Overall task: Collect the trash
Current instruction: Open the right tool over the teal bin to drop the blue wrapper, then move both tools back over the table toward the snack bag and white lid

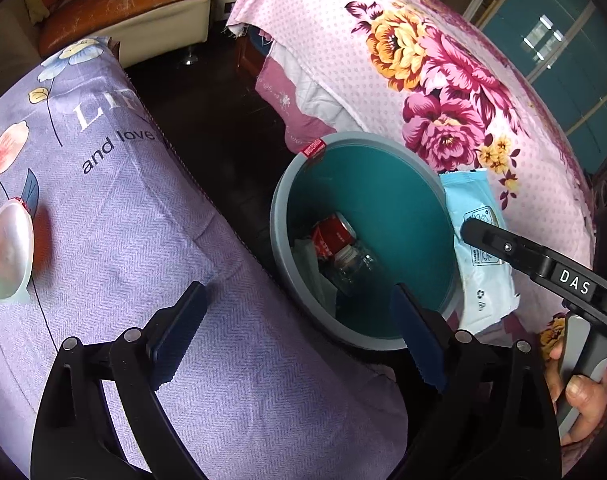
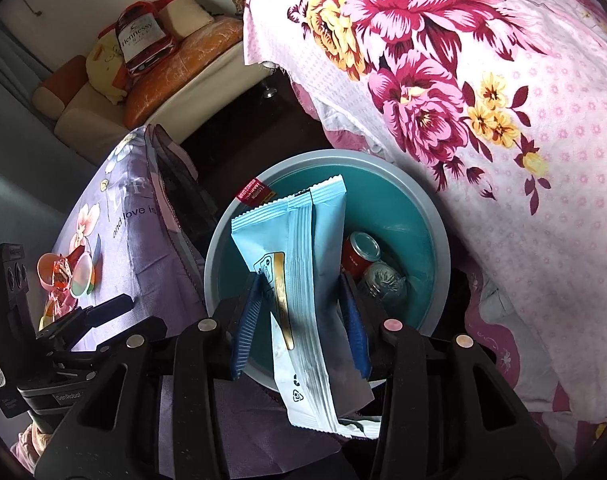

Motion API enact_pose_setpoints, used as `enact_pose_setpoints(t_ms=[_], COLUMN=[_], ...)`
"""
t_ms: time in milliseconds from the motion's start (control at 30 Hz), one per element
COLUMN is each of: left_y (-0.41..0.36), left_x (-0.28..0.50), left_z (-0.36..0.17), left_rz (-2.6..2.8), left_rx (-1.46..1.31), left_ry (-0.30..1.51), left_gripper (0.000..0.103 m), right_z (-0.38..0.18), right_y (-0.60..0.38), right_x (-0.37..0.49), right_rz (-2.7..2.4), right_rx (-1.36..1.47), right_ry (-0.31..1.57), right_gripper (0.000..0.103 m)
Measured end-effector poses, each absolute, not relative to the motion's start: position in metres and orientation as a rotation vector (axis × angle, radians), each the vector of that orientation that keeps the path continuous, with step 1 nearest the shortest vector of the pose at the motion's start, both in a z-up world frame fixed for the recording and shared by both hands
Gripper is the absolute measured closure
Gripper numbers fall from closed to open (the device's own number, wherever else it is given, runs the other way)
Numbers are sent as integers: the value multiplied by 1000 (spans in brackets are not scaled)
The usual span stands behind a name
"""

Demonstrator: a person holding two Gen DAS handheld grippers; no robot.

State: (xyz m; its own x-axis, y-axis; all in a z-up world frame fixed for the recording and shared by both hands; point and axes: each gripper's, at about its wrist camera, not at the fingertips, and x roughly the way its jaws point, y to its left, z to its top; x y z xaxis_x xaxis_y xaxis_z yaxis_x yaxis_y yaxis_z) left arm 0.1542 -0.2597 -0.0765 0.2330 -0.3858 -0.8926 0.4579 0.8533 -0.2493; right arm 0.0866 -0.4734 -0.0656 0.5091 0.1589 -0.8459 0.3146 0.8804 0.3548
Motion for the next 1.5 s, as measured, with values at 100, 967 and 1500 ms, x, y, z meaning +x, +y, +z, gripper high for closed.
enact_pose_setpoints(t_ms=[100, 967, 1500], left_y=[-254, -158, -11], left_x=[153, 137, 128], left_z=[-76, -43, -5], left_rz=[-574, -475, -284], left_rx=[66, -35, -193], left_ry=[1206, 1150, 1059], left_gripper=[10, 9, 7], right_z=[-65, -33, 3], right_y=[-469, -389, -263], right_x=[88, 96, 125], right_rz=[-101, -21, 151], right_rx=[502, 390, 112], right_ry=[1049, 1069, 1076], right_gripper=[44, 20, 20])
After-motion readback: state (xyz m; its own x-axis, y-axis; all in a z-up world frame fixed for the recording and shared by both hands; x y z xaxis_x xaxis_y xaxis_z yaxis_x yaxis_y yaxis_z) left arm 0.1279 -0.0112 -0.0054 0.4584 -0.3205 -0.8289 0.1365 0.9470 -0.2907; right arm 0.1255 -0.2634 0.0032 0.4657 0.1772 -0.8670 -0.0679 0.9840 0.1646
